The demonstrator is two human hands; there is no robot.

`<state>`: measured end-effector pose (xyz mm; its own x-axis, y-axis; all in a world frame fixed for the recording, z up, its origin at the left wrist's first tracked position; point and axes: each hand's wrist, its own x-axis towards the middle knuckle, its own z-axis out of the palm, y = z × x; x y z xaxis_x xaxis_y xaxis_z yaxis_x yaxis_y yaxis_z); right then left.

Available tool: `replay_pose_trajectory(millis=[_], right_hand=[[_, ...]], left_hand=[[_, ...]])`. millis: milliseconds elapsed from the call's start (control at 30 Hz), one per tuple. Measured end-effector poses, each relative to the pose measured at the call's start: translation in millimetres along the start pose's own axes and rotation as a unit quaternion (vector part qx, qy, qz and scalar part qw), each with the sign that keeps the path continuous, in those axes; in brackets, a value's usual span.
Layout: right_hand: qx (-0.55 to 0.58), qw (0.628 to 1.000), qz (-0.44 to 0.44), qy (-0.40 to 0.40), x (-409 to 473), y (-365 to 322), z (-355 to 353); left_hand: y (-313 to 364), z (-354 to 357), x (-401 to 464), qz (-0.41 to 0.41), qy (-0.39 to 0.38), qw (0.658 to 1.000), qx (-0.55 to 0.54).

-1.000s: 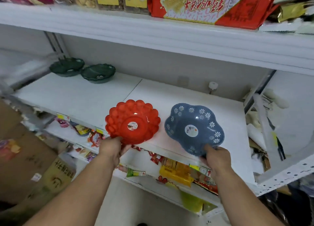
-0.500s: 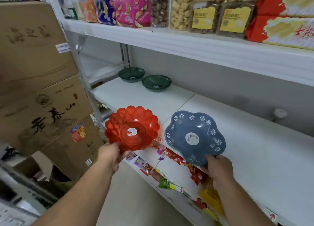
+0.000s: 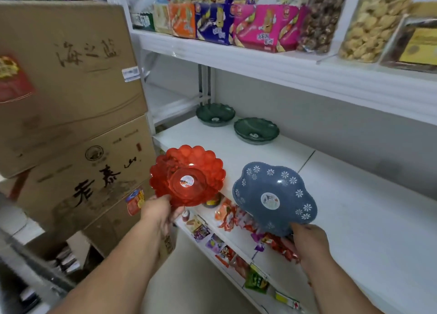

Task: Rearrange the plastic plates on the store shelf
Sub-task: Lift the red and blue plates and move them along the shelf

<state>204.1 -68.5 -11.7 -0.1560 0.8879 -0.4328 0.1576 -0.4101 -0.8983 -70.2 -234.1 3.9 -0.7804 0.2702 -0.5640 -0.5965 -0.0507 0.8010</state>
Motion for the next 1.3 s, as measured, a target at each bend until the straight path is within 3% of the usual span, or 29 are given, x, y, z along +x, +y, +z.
replay_pose_trajectory(millis=[267, 567, 833, 1300], right_hand=[[-0.034, 0.999, -0.033, 0.008, 64, -24, 63], [-0.028, 0.999, -0.022, 0.003, 120, -31, 118], [-0.04, 0.998, -0.028, 0.043, 140, -36, 165], [-0.06, 0.992, -0.011, 0.111, 153, -42, 258]], left_hand=[[40, 51, 84, 0.037, 0.007, 0.999, -0.017], [79, 82, 164, 0.005, 0.027, 0.995, 0.095], [110, 107, 241, -0.008, -0.007, 0.987, 0.158], [145, 132, 332, -0.034, -0.075, 0.981, 0.176]])
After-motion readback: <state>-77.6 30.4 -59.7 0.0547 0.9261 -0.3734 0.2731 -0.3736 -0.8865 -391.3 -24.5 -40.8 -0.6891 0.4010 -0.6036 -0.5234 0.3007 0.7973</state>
